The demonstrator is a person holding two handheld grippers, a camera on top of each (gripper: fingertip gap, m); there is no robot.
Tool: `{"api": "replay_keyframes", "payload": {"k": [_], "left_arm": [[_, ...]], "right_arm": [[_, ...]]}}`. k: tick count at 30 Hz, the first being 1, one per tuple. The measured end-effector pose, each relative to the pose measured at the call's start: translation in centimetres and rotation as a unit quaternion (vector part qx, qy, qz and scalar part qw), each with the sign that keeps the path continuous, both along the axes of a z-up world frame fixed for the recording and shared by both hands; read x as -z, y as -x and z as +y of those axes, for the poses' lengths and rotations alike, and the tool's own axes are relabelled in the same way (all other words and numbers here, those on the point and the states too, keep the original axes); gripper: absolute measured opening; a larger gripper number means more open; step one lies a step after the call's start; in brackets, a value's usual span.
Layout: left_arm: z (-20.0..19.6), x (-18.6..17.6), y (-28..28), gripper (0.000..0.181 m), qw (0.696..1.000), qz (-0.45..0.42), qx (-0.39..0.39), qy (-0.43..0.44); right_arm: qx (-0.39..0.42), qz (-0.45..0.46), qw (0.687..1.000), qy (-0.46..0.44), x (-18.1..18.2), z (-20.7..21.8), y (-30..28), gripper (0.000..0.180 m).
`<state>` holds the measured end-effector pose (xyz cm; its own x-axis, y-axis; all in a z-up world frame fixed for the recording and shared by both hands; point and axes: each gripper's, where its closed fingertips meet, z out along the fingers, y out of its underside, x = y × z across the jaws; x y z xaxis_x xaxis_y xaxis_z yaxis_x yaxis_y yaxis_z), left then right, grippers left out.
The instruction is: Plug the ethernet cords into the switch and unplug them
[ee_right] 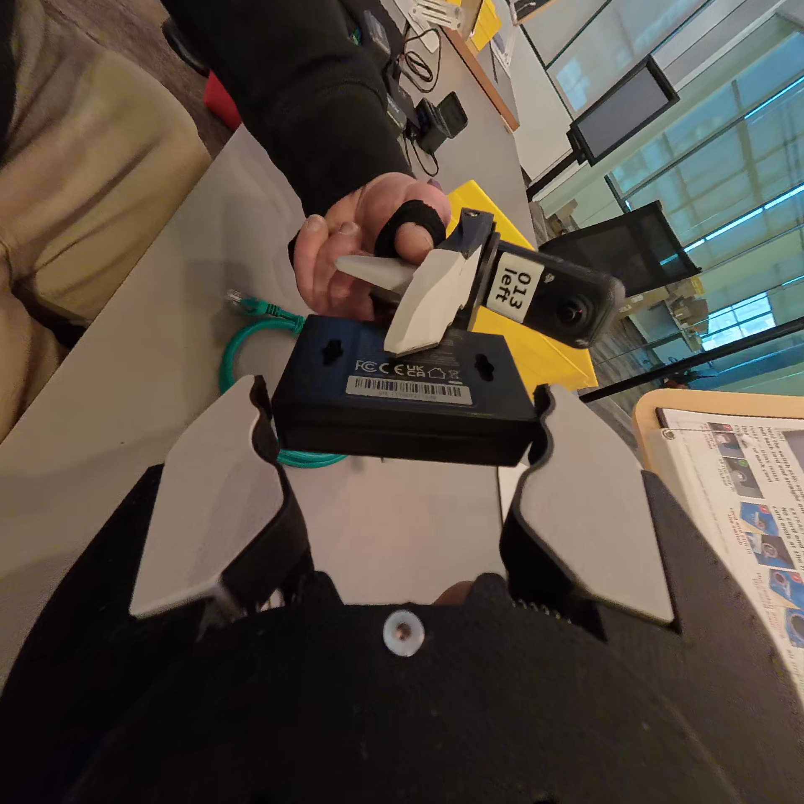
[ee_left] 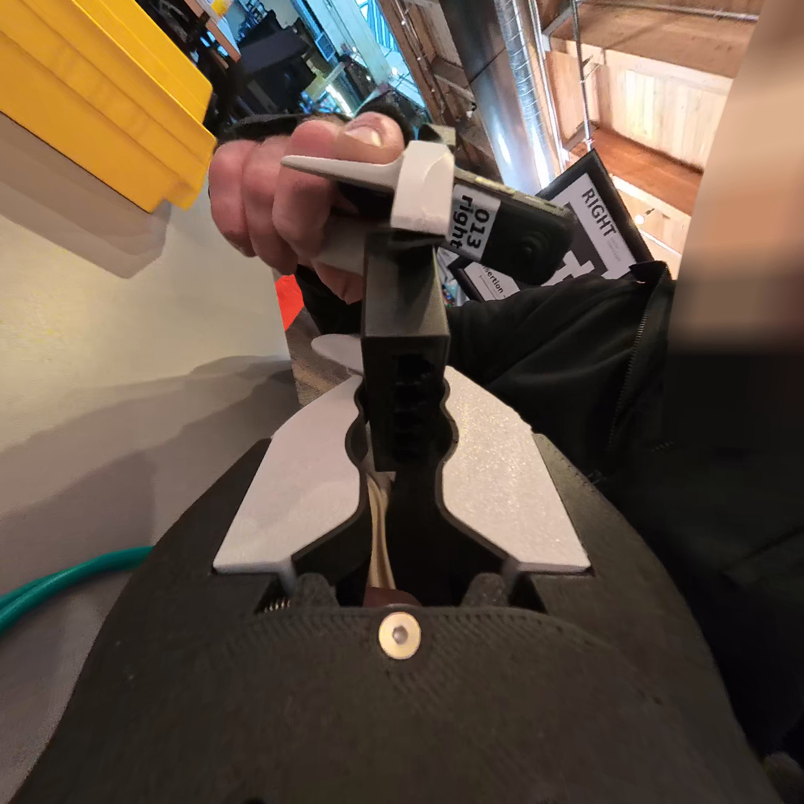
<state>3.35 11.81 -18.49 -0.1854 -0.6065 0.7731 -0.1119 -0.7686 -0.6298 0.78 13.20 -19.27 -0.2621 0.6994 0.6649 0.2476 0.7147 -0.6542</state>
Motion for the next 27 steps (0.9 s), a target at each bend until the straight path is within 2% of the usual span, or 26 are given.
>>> {"api": "replay_keyframes", "payload": {"k": [2,8,13,22,27], "left_arm": [[0.0,0.1,-0.1,0.027,1.000,-0.008,0.001,0.011],[0.0,-0.5,-0.1,0.027,0.999,-0.044,0.002,0.032],[0.9,0.2,0.0,0.027,0.999,-0.030,-0.031,0.016],[1.0,-0.5,0.0,0.027,0.998,-0.044,-0.036,0.018],[1.2,-0.6,0.0,0.027,0.997,-0.058,-0.043,0.033]], "right_arm": [[0.001,-0.007,1.000,-0.008,0.1,0.0,-0.1,0.112],[-0.002,0.026,0.998,0.064,-0.7,-0.4,-0.1,0.109],[0.007,0.040,0.991,0.129,-0.5,-0.1,0.0,0.107],[0.011,0.061,0.993,0.102,-1.0,0.0,0.0,0.106],[0.011,0.070,0.990,0.126,-1.1,0.1,-0.1,0.104]]}}
